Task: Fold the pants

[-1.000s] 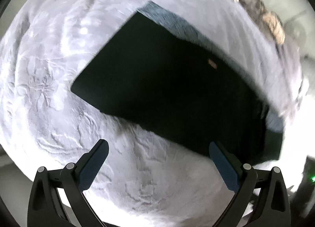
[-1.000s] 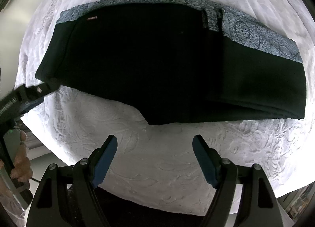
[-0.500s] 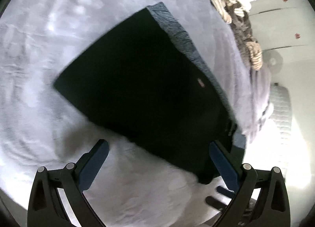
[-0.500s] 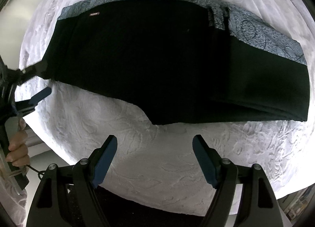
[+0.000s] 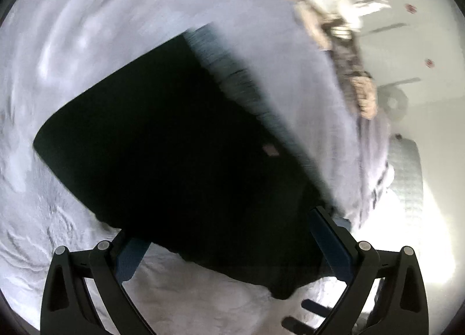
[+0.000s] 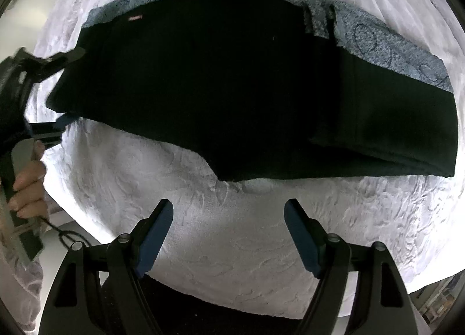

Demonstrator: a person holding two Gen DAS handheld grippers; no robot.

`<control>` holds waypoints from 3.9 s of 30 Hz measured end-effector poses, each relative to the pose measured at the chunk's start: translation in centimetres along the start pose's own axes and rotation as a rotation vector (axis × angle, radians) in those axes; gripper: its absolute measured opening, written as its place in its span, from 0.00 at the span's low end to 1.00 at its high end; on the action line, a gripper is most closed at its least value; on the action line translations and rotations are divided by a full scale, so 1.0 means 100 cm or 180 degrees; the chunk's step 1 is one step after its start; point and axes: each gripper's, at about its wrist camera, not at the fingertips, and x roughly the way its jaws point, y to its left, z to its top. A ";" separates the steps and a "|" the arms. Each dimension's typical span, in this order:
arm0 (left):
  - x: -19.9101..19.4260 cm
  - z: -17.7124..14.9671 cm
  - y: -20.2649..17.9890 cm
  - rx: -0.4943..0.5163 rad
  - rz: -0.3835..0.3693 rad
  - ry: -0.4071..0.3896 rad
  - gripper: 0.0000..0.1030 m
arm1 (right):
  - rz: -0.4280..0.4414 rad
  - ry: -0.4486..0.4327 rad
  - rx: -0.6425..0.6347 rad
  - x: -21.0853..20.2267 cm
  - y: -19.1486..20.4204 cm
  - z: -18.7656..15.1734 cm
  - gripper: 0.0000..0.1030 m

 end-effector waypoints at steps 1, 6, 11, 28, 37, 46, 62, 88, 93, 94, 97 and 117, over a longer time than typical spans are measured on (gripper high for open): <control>-0.002 0.000 -0.007 0.0080 -0.0014 -0.0032 0.99 | 0.0013 -0.0032 0.0016 -0.002 -0.002 0.001 0.79; 0.018 0.008 -0.008 0.0095 0.0402 0.0037 0.95 | 0.0068 -0.0245 0.0052 -0.016 -0.011 0.018 0.79; 0.030 0.008 0.013 0.0098 0.0929 0.0105 0.39 | 0.0086 -0.0445 -0.0105 -0.039 -0.012 0.062 0.79; 0.062 -0.065 -0.071 0.2505 0.2614 -0.0545 0.36 | 0.0838 0.0439 -0.1475 -0.028 0.186 0.185 0.79; 0.063 -0.073 -0.079 0.2618 0.2769 -0.0555 0.36 | 0.0403 0.1023 -0.1809 0.026 0.225 0.181 0.36; 0.038 -0.093 -0.151 0.3031 0.2487 -0.0900 0.36 | 0.1272 0.0416 -0.1230 -0.057 0.124 0.179 0.17; 0.105 -0.210 -0.332 0.4167 0.1531 -0.0774 0.36 | 0.1967 -0.0904 0.0251 -0.175 -0.187 0.061 0.17; 0.154 -0.237 -0.294 0.3805 0.1637 0.0132 0.60 | 0.0604 -0.0728 0.0792 -0.056 -0.309 -0.013 0.24; 0.147 -0.156 -0.271 0.3028 0.2000 -0.0028 0.60 | 0.0318 -0.0809 0.0926 -0.077 -0.314 -0.028 0.24; 0.151 -0.139 -0.266 0.2861 0.2072 -0.0020 0.60 | 0.0331 -0.0921 0.0964 -0.086 -0.314 -0.027 0.25; 0.169 -0.112 -0.249 0.2554 0.2076 0.0178 0.60 | 0.0377 -0.1157 0.0940 -0.104 -0.307 -0.017 0.25; 0.168 -0.133 -0.234 0.2361 0.1935 0.0557 0.77 | -0.0140 -0.0683 0.0821 -0.053 -0.282 -0.015 0.32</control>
